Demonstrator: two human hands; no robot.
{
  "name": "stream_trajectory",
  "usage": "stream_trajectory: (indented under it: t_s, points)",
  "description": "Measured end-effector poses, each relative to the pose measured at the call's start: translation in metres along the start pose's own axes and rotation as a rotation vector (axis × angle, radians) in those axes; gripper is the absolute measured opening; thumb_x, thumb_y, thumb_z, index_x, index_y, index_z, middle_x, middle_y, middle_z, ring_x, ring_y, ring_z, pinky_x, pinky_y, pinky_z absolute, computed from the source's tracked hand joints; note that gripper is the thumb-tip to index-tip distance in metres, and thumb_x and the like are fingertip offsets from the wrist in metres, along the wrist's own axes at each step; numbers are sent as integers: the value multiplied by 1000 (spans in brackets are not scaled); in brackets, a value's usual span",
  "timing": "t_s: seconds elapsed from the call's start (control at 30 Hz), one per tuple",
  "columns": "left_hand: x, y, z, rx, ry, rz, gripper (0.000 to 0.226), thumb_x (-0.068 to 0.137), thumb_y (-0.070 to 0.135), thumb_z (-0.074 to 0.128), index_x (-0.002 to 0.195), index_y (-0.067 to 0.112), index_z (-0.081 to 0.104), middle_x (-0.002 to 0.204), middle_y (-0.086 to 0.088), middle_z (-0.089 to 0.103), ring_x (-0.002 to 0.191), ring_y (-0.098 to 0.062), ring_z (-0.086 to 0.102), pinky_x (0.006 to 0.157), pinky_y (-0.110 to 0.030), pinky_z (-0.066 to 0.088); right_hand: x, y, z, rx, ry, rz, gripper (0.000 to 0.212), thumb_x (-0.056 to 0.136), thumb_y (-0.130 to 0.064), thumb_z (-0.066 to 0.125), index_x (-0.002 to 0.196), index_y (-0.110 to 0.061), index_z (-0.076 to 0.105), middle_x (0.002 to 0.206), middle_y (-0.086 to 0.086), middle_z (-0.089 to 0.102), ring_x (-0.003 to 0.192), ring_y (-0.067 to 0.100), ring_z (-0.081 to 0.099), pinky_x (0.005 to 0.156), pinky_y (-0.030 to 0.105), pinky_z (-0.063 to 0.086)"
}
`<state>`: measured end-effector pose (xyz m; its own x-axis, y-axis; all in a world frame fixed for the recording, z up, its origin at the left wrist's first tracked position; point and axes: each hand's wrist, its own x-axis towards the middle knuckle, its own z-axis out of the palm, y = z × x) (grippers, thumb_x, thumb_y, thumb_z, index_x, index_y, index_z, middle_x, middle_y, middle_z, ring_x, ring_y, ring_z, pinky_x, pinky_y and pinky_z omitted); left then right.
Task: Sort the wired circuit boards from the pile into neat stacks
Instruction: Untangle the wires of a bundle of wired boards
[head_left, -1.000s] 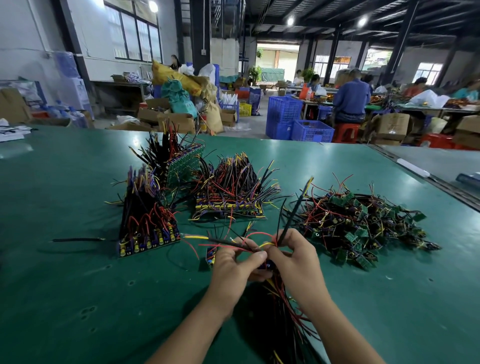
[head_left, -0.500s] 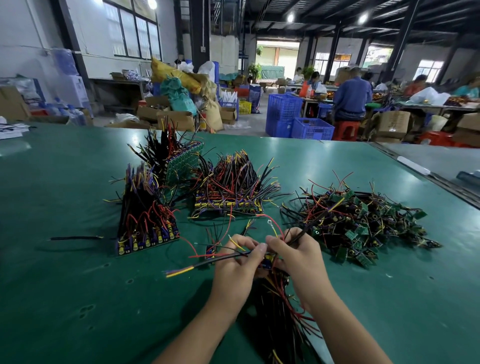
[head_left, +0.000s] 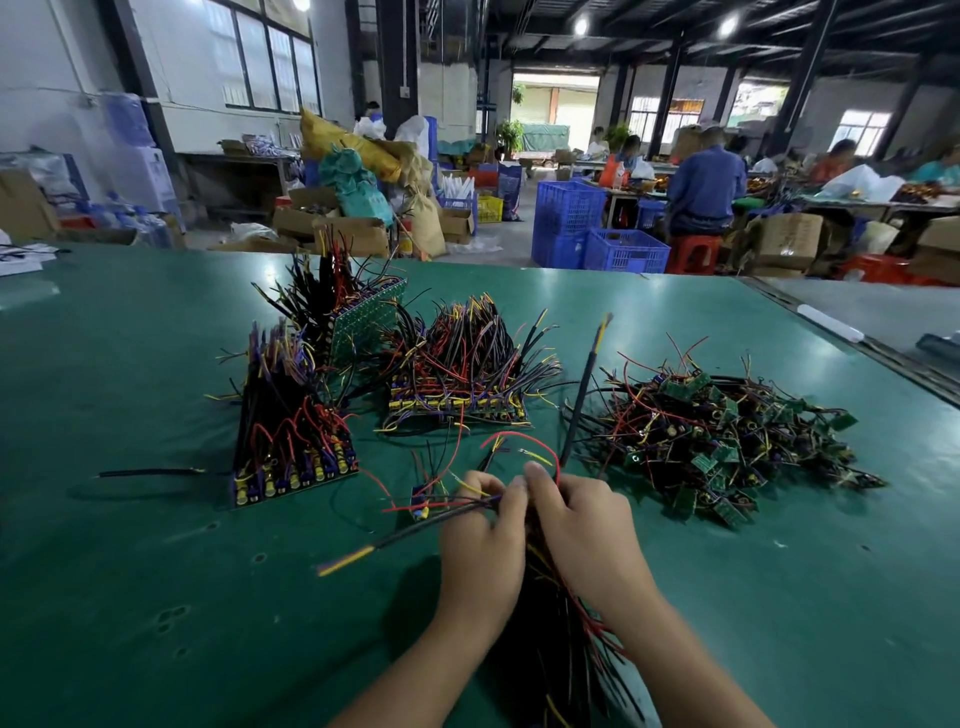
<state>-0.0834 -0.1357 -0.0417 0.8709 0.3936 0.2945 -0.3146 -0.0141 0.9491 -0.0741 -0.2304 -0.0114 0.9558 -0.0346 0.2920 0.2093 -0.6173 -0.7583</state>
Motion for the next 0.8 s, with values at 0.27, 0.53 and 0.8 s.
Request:
stream_trajectory:
  t_s: [0.27, 0.53, 0.8]
  points:
    - [1, -4, 0, 42, -145, -194, 34, 78, 47, 48, 68, 22, 69, 67, 4, 70, 69, -10, 60, 77, -41, 49, -1, 2, 4, 32, 48, 1, 60, 97, -44, 48, 47, -11, 45, 44, -15, 53, 53, 1, 50, 51, 13, 37]
    - [-3, 3, 0, -64, -158, -129, 33, 80, 35, 47, 68, 10, 65, 65, 4, 63, 65, -11, 54, 67, -32, 43, -2, -2, 3, 94, -115, 84, 55, 99, -46, 40, 53, -24, 60, 43, -9, 53, 49, 7, 48, 52, 19, 36]
    - [-2, 1, -3, -61, -235, -101, 28, 85, 38, 43, 64, 32, 62, 61, 13, 57, 65, -8, 51, 68, -32, 42, -1, -3, 11, 426, -217, 327, 56, 73, -58, 42, 60, -6, 58, 55, 5, 53, 58, 24, 50, 60, 41, 38]
